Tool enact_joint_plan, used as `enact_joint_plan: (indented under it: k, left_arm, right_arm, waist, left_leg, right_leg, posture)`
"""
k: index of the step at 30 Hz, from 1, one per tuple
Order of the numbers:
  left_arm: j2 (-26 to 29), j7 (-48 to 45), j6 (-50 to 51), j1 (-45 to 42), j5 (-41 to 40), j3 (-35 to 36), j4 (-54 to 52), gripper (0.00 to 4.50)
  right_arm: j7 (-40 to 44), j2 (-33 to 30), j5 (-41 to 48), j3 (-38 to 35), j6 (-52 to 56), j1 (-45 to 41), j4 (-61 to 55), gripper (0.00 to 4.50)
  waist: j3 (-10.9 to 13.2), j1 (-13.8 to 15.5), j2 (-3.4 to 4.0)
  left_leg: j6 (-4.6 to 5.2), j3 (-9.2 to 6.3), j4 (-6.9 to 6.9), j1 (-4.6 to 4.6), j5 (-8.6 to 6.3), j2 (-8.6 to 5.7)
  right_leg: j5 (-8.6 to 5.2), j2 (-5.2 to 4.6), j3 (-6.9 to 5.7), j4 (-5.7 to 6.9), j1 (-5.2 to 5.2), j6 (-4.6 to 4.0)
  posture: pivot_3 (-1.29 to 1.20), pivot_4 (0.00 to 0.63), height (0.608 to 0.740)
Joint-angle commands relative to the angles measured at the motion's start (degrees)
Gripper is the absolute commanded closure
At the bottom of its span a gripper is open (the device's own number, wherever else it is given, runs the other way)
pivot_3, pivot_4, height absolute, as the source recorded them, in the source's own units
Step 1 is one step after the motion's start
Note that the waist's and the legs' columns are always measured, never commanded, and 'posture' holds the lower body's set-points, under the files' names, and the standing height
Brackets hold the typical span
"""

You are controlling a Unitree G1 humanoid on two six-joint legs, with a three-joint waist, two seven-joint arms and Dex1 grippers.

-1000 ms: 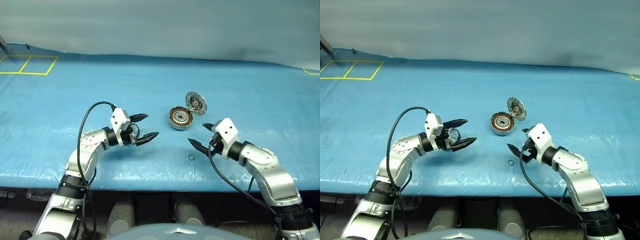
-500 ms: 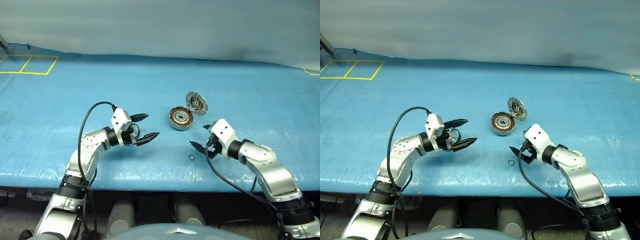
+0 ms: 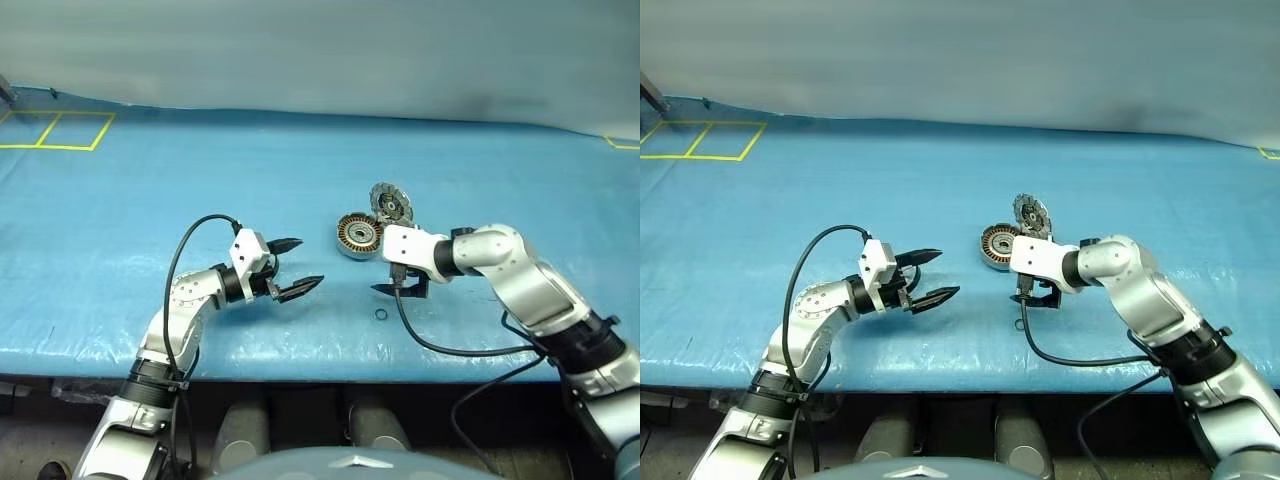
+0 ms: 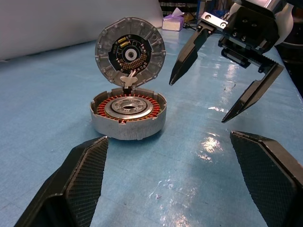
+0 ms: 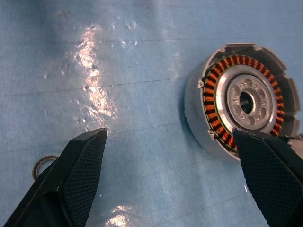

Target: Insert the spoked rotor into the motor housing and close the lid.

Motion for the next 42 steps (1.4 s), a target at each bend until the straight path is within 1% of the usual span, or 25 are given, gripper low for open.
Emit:
enact_joint_plan:
  k: [1,4,8,13,18,21,24,27,30,31,37,42]
  left_arm:
    - [-0.04,0.55,-0.60,0.83,-0.23,0.39,-1.90,0.00]
    - [-0.01,1.20,-0.50,1.88,-0.31,0.66,-2.94,0.00]
    - [0.44,1.98,0.03,3.83,-0.55,1.08,-4.79,0.00]
    - [1.24,2.76,0.44,5.25,-0.70,1.76,-6.34,0.00]
    - [1.65,3.25,0.42,5.62,-0.79,2.11,-6.78,0.00]
    - [1.85,3.51,0.46,5.83,-0.79,2.30,-7.02,0.00]
    - [2.35,3.70,0.52,6.34,-0.77,2.71,-7.36,0.00]
    - [2.97,3.84,0.57,6.67,-0.77,3.03,-7.45,0.00]
    - [3.36,3.87,0.67,6.56,-0.79,3.30,-7.39,0.00]
    - [3.62,3.95,0.78,6.39,-0.86,3.71,-7.41,0.00]
    - [5.27,4.34,1.36,6.48,-1.04,5.73,-7.81,0.00]
    - [7.10,4.96,2.60,6.82,-2.46,8.71,-8.63,0.00]
  right_arm:
    - [4.53,2.05,-4.74,4.05,-4.44,-7.40,5.87,0.03]
    - [4.23,4.26,-9.03,6.45,-8.47,-11.26,12.73,0.03]
    - [3.74,7.07,-11.65,6.88,-11.41,-13.36,18.61,0.03]
    - [4.78,9.19,-13.65,6.99,-13.91,-13.73,22.59,0.03]
    - [5.62,10.64,-14.85,6.77,-16.00,-14.33,26.07,0.03]
    - [6.07,11.08,-15.26,6.44,-16.73,-14.70,27.17,0.66]
    - [5.97,11.48,-15.11,5.68,-16.96,-14.31,26.24,1.54]
    - [6.33,12.01,-14.87,5.27,-16.51,-13.16,24.96,1.54]
    - [6.53,12.14,-15.04,5.23,-16.12,-12.05,23.97,2.02]
    - [5.94,12.09,-15.32,5.17,-16.36,-11.18,22.68,2.29]
    - [4.37,11.86,-16.85,4.89,-18.05,-6.66,13.74,2.30]
    - [4.67,11.41,-20.83,7.19,-20.17,-4.54,6.73,2.30]
  waist:
    - [0.00,0.02,-0.01]
    - [0.00,0.17,-0.01]
    - [0.01,0.42,-0.02]
    - [0.02,0.34,-0.01]
    - [0.02,0.12,-0.01]
    - [0.01,0.09,0.00]
    - [0.01,0.14,0.00]
    - [0.01,0.13,-0.01]
    - [0.01,0.11,-0.01]
    - [0.01,0.10,-0.01]
    - [0.01,-0.03,0.00]
    - [0.01,-0.12,0.00]
  left_leg:
    - [0.00,0.01,-0.01,0.00,0.00,0.00]
    - [0.00,-0.04,-0.07,-0.02,-0.01,0.00]
    - [0.00,-0.04,-0.10,-0.05,-0.02,-0.02]
    - [0.00,-0.04,-0.12,-0.03,-0.02,-0.01]
    - [0.00,-0.03,-0.07,0.00,-0.02,-0.01]
    - [0.00,-0.02,-0.04,0.04,-0.02,-0.01]
    - [0.00,-0.03,-0.05,0.05,-0.02,0.00]
    - [0.00,-0.04,-0.12,0.03,-0.02,-0.01]
    - [0.00,-0.04,-0.14,0.03,-0.02,0.00]
    - [-0.01,-0.05,-0.15,0.04,-0.02,0.00]
    - [-0.01,-0.09,-0.21,0.06,-0.02,0.04]
    - [-0.01,-0.09,-0.22,0.06,-0.02,0.07]
  right_leg:
    - [0.01,-0.01,0.01,0.00,-0.02,0.00]
    - [0.05,-0.01,-0.04,0.00,-0.01,-0.05]
    - [0.17,-0.02,-0.06,-0.01,-0.05,-0.24]
    - [0.24,-0.02,-0.08,0.02,-0.06,-0.17]
    - [0.17,-0.02,-0.07,0.02,-0.01,-0.28]
    - [0.18,-0.02,-0.07,0.02,0.04,-0.28]
    - [0.18,-0.02,-0.08,0.03,0.03,-0.28]
    - [0.22,-0.02,-0.08,0.02,0.01,-0.23]
    - [0.22,-0.02,-0.10,0.03,0.00,-0.22]
    - [0.22,-0.02,-0.12,0.02,0.00,-0.22]
    - [0.21,0.00,-0.20,0.04,-0.01,-0.22]
    - [0.18,0.01,-0.23,0.05,-0.05,-0.16]
  posture:
    - [0.00,0.150,0.740]
    - [0.00,0.150,0.740]
    - [0.00,0.150,0.740]
    - [0.00,0.150,0.740]
    - [0.00,0.150,0.740]
    - [0.00,0.150,0.740]
    - [0.00,0.150,0.740]
    - [0.00,0.150,0.740]
    - [0.00,0.150,0.740]
    - [0.00,0.150,0.740]
    - [0.00,0.150,0.740]
    - [0.00,0.150,0.740]
